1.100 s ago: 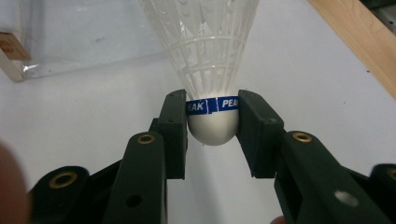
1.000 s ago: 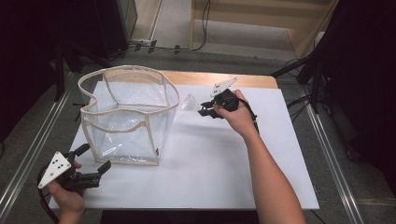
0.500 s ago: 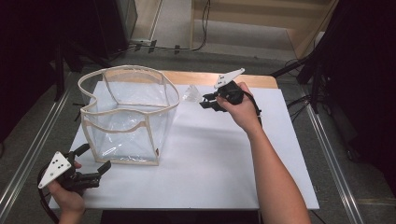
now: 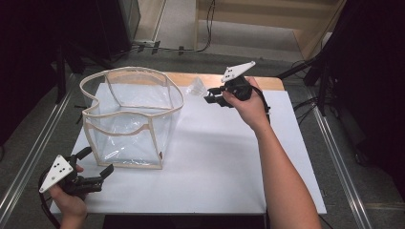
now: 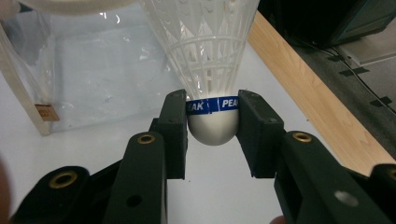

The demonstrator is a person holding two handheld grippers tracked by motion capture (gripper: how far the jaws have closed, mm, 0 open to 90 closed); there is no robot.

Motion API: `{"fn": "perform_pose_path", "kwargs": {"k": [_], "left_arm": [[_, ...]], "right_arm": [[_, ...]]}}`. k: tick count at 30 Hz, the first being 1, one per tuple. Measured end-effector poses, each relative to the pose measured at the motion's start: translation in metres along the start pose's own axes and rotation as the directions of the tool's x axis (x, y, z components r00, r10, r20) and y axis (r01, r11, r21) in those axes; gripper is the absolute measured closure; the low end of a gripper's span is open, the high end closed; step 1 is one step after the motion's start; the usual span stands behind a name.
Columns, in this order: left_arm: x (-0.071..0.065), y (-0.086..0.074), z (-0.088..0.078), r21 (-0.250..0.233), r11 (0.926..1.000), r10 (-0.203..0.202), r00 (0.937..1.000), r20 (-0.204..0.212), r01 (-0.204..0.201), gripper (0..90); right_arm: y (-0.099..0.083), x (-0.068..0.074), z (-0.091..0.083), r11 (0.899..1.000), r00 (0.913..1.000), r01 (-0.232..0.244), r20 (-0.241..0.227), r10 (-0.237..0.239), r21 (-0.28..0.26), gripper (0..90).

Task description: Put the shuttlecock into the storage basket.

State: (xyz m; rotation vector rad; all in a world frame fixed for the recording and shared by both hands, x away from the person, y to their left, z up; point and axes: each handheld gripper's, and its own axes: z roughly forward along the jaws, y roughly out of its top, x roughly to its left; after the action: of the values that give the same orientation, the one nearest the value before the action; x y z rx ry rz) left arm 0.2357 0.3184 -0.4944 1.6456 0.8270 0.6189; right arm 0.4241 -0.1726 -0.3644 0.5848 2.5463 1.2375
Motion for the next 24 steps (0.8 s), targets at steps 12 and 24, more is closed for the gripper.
{"fn": "perform_pose_path", "kwargs": {"k": [12, 24], "left_arm": [[0.000, 0.000, 0.000, 0.000, 1.0000, 0.002, 1.0000, 0.001, -0.002, 0.0], [0.000, 0.000, 0.000, -0.002, 1.0000, 0.002, 1.0000, 0.001, -0.002, 0.0]], "right_arm": [[0.017, 0.003, -0.007, 0.999, 0.9999, 0.013, 0.008, -0.013, -0.030, 62.4], [0.040, 0.011, -0.002, 0.998, 0.9995, 0.030, -0.012, -0.030, -0.059, 62.4]]}}
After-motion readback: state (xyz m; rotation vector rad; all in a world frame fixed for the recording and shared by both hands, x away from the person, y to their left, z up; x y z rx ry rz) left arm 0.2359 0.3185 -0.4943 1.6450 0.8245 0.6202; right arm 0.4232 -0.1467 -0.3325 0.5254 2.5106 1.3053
